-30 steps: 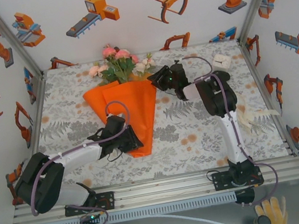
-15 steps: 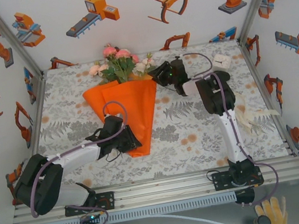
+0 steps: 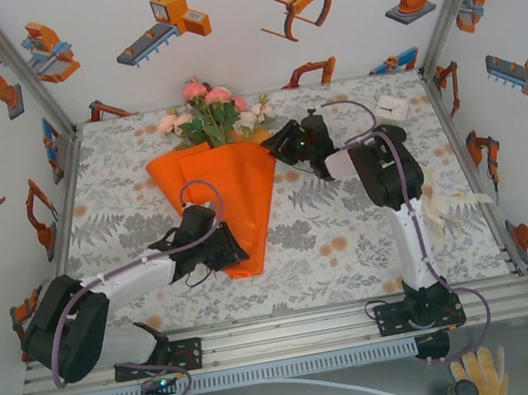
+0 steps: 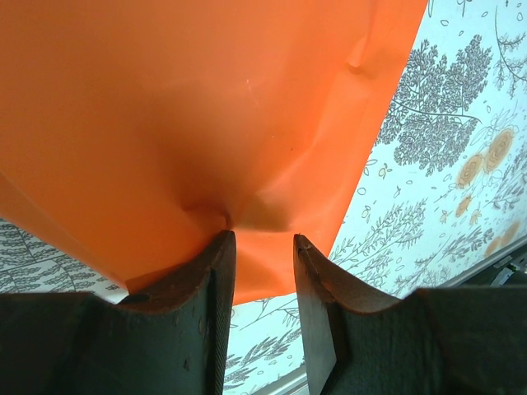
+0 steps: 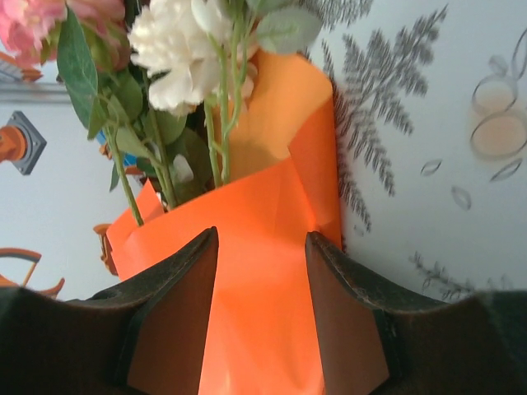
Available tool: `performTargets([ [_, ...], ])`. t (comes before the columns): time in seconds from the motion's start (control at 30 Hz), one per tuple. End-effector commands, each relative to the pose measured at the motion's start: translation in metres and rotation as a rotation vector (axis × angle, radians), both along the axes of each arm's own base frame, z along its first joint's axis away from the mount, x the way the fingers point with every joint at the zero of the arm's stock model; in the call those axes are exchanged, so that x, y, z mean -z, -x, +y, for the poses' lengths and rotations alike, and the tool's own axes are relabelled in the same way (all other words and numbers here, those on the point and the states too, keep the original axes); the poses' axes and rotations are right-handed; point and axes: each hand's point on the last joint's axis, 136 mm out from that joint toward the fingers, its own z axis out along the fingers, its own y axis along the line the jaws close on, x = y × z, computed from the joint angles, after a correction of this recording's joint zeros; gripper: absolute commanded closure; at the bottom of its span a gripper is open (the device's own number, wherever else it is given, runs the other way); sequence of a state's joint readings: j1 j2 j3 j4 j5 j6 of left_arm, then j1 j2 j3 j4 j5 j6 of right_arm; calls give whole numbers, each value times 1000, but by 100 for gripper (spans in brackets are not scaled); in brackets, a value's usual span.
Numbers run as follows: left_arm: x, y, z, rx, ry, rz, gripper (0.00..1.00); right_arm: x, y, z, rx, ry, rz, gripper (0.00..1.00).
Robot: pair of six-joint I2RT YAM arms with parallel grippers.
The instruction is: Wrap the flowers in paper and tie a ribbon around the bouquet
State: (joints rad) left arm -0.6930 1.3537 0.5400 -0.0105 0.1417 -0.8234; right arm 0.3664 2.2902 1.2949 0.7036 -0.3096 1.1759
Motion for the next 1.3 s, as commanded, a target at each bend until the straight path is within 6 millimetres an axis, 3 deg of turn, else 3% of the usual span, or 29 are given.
performTargets([
  [0.0, 17, 15, 20, -3, -84, 51, 62, 26, 33, 3, -61, 68, 93, 52],
  [0.1, 16, 15, 22, -8, -86, 43, 62, 17, 51, 13, -87, 65, 80, 53],
  [0.33, 15, 13, 20, -4, -83, 42, 62, 22, 90, 39, -119, 35, 93, 52],
  [0.57, 14, 12, 20, -5, -82, 38, 62, 4, 134, 44, -125, 34, 72, 52],
  [0.8, 15, 14, 19, -2, -77, 42, 62, 10, 182, 59, -161, 33, 94, 52],
  [1.03, 12, 16, 23, -7, -82, 35, 62, 16, 215, 69, -166, 16, 117, 53],
  [1.27, 13, 14, 20, -2, -78, 36, 62, 7, 248, 81, -204, 6, 116, 52],
])
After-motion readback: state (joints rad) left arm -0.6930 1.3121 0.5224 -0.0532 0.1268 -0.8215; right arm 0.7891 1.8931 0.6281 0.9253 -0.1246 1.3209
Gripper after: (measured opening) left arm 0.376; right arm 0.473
